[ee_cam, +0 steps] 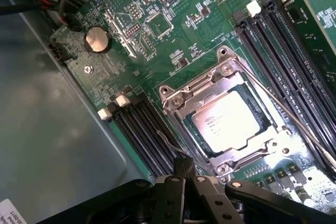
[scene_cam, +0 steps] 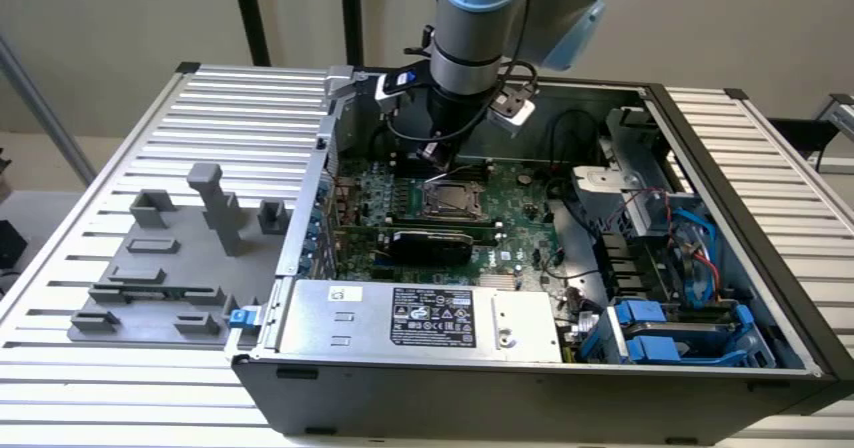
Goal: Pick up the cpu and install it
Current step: 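Install the first cpu locking lever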
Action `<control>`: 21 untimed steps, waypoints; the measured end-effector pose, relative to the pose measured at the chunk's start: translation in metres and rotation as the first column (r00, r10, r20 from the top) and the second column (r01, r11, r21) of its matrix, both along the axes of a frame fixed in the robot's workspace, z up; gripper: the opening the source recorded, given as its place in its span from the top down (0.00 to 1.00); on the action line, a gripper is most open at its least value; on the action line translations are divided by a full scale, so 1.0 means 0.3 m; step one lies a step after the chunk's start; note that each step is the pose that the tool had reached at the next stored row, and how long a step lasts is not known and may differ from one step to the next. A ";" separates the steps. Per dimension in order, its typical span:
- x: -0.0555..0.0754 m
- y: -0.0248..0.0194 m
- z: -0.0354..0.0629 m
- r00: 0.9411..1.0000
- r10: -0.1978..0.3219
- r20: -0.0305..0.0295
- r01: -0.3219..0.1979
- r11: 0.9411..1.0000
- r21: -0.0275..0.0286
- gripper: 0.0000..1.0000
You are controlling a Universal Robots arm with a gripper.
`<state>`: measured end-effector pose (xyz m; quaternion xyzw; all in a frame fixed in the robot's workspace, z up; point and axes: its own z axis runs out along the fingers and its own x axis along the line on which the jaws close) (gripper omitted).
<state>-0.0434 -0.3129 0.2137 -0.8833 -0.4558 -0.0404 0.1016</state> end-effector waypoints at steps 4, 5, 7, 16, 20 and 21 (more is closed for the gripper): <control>0.006 0.000 -0.002 1.000 0.000 0.000 0.000 1.000 0.000 0.89; 0.011 0.000 -0.004 1.000 0.000 0.000 0.000 1.000 0.000 0.89; 0.020 0.000 -0.007 1.000 0.000 0.000 0.000 1.000 0.000 0.89; 0.050 -0.004 -0.027 1.000 0.000 0.000 0.000 1.000 0.000 0.89; 0.058 -0.007 -0.036 1.000 0.000 0.000 0.000 1.000 0.000 0.89; 0.059 -0.007 -0.039 1.000 0.000 0.000 0.000 1.000 0.000 0.89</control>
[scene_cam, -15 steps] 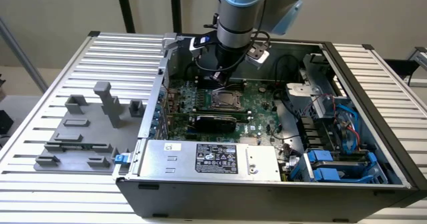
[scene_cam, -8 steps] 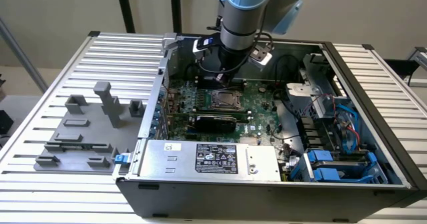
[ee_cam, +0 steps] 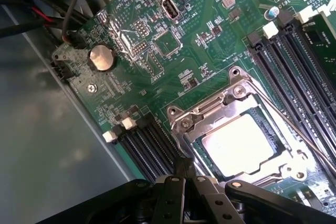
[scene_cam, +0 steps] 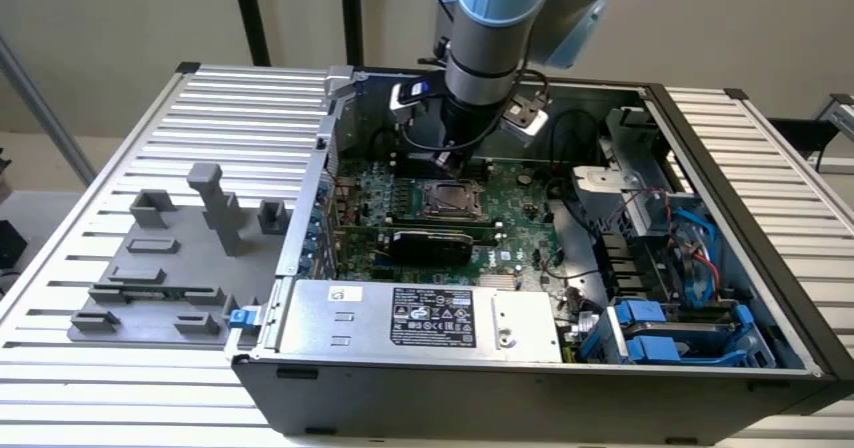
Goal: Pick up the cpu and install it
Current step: 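Install the first cpu locking lever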
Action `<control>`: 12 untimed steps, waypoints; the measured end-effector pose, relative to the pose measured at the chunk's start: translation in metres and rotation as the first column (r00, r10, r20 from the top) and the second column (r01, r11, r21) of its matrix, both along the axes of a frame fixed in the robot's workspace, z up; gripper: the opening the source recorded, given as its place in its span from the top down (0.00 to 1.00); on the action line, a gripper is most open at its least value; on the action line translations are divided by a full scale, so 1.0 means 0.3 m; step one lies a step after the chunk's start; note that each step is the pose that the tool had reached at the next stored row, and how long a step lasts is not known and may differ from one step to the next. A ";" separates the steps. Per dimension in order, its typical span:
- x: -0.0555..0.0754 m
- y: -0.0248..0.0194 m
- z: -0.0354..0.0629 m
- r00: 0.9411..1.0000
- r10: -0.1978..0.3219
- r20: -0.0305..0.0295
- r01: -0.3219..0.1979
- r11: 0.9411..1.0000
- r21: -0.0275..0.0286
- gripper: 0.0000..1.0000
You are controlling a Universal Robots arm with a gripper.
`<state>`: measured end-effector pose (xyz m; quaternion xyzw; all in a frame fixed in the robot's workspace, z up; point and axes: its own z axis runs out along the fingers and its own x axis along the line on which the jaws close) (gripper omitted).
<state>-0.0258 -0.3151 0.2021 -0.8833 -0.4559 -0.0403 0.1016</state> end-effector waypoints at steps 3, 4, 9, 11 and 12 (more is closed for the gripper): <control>0.003 -0.003 -0.006 1.000 0.002 0.000 -0.002 1.000 0.000 0.89; 0.004 -0.004 -0.007 1.000 0.002 0.000 -0.002 1.000 0.000 0.89; 0.009 -0.007 -0.011 1.000 0.007 0.000 -0.007 1.000 0.000 0.89; 0.011 -0.007 -0.012 1.000 0.010 0.000 -0.010 1.000 0.001 0.89; 0.012 -0.007 -0.012 1.000 0.012 0.000 -0.012 1.000 0.002 0.89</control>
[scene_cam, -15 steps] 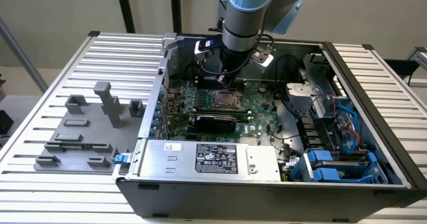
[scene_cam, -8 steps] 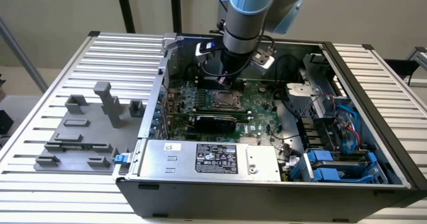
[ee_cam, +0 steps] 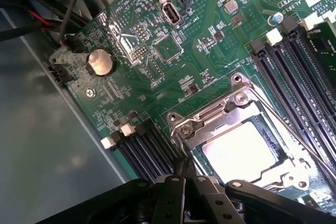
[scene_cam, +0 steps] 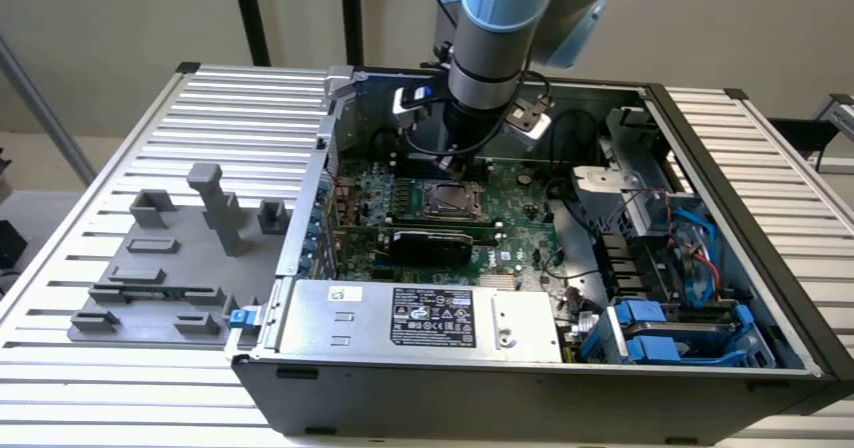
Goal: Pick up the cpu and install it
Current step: 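Install the first cpu locking lever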
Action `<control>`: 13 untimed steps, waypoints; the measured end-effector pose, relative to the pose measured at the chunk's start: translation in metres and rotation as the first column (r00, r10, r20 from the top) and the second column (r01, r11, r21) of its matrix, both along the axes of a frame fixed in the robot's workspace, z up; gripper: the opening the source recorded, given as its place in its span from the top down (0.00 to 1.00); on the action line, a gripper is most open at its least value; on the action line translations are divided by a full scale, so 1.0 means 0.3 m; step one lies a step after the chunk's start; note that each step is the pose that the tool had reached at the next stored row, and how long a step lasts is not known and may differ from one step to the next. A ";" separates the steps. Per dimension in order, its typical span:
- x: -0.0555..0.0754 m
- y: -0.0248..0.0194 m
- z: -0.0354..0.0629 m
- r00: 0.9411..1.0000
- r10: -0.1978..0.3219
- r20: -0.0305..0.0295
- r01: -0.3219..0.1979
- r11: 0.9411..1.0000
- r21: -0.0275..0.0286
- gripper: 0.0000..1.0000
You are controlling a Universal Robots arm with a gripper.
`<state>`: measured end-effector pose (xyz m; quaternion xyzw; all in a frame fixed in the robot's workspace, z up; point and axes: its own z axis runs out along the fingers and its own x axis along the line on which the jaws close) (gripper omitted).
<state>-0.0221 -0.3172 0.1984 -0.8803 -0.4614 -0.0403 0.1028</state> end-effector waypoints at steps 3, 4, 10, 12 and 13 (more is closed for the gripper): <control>0.002 -0.001 -0.001 1.000 0.008 0.000 -0.008 1.000 0.005 0.89; 0.002 -0.001 -0.001 1.000 0.012 0.001 -0.012 1.000 0.007 0.89; 0.002 -0.004 -0.006 0.999 0.037 0.007 -0.037 0.999 0.018 0.89; 0.002 -0.005 -0.007 0.999 0.046 0.011 -0.046 0.999 0.022 0.89; 0.002 -0.006 -0.008 0.999 0.050 0.012 -0.050 0.998 0.025 0.89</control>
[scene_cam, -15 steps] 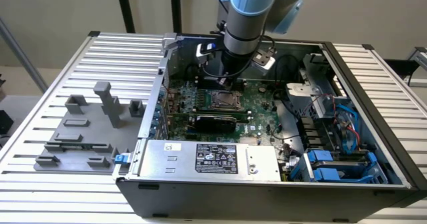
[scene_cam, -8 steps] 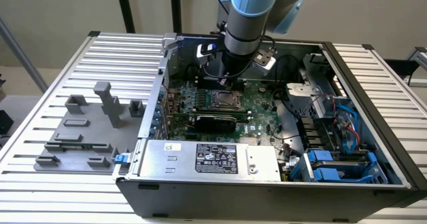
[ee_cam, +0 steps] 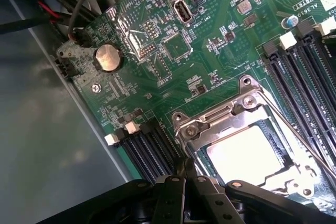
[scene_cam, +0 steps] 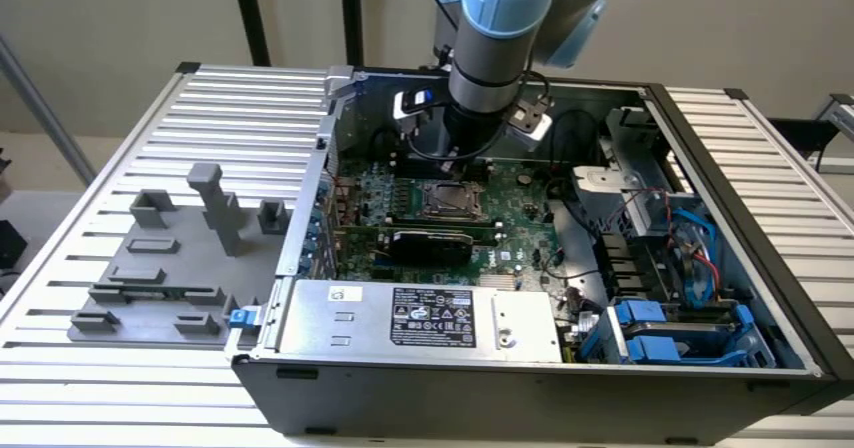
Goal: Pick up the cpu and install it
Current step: 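Install the first cpu locking lever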
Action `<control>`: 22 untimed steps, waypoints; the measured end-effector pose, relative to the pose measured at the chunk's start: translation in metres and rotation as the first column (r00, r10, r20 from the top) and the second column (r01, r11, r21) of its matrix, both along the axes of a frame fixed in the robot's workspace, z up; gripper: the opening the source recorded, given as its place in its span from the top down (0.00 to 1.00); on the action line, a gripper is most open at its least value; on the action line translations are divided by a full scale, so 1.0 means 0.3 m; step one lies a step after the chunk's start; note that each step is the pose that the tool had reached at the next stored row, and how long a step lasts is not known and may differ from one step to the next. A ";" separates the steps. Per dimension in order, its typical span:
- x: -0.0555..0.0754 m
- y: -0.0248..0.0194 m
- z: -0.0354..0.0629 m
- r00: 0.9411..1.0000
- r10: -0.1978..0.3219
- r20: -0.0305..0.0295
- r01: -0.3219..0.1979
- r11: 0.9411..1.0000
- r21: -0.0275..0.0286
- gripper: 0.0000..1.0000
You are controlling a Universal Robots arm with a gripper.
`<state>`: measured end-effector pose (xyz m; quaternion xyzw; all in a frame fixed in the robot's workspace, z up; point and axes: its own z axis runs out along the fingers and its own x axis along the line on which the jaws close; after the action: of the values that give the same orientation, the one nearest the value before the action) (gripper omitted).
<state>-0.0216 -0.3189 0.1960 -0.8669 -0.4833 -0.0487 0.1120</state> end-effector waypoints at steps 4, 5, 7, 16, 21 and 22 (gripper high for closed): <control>0.000 -0.002 -0.003 1.000 0.011 0.005 -0.011 1.000 0.008 0.89; 0.000 -0.002 -0.003 1.000 0.013 0.006 -0.013 1.000 0.009 0.89; 0.001 -0.003 -0.004 1.000 0.017 0.008 -0.017 1.000 0.013 0.89; 0.001 -0.004 0.015 1.000 0.022 0.009 -0.023 0.999 0.027 0.89; 0.001 -0.023 0.048 1.000 0.022 0.009 -0.023 0.999 0.028 0.89; 0.000 -0.029 0.052 1.000 0.022 0.008 -0.023 0.999 0.028 0.89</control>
<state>-0.0216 -0.3275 0.2116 -0.8596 -0.4927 -0.0576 0.1226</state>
